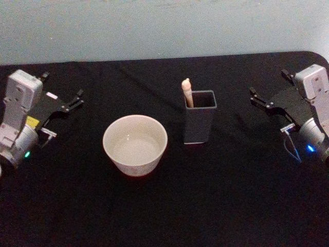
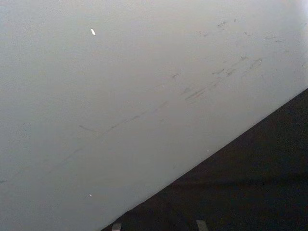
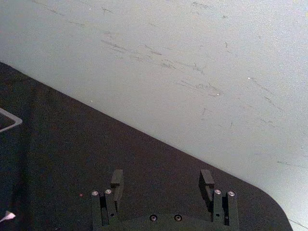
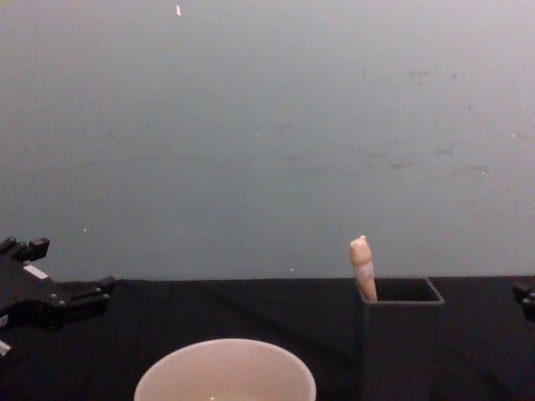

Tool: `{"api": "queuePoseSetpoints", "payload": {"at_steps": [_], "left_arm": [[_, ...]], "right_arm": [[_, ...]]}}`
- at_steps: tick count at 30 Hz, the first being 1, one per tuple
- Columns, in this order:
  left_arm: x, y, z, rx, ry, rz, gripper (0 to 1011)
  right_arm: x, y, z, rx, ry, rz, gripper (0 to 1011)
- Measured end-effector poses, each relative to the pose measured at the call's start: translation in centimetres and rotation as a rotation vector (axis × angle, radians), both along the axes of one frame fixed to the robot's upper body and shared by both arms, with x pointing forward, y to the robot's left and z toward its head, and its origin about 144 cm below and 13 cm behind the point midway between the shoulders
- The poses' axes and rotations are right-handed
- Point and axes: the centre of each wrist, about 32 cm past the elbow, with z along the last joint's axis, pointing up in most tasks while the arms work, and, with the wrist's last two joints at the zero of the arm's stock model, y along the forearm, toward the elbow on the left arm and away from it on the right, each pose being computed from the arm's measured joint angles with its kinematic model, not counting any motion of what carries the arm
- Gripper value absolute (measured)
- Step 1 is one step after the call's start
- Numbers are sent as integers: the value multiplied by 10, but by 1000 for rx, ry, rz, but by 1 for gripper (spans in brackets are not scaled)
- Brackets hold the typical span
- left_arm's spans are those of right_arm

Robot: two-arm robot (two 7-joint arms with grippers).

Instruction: Pick up the stirring spoon with one hand, stir inside the cup, then place it back in its original position.

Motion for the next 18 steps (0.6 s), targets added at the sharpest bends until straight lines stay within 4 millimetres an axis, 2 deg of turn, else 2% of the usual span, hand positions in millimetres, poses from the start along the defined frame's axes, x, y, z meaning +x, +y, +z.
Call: {"api": "queuePoseSetpoints", "payload": {"at_steps": [18], "left_arm": [[0, 0, 0, 0, 0, 0, 1001]], "right_arm": [[0, 0, 0, 0, 0, 0, 1003]]}}
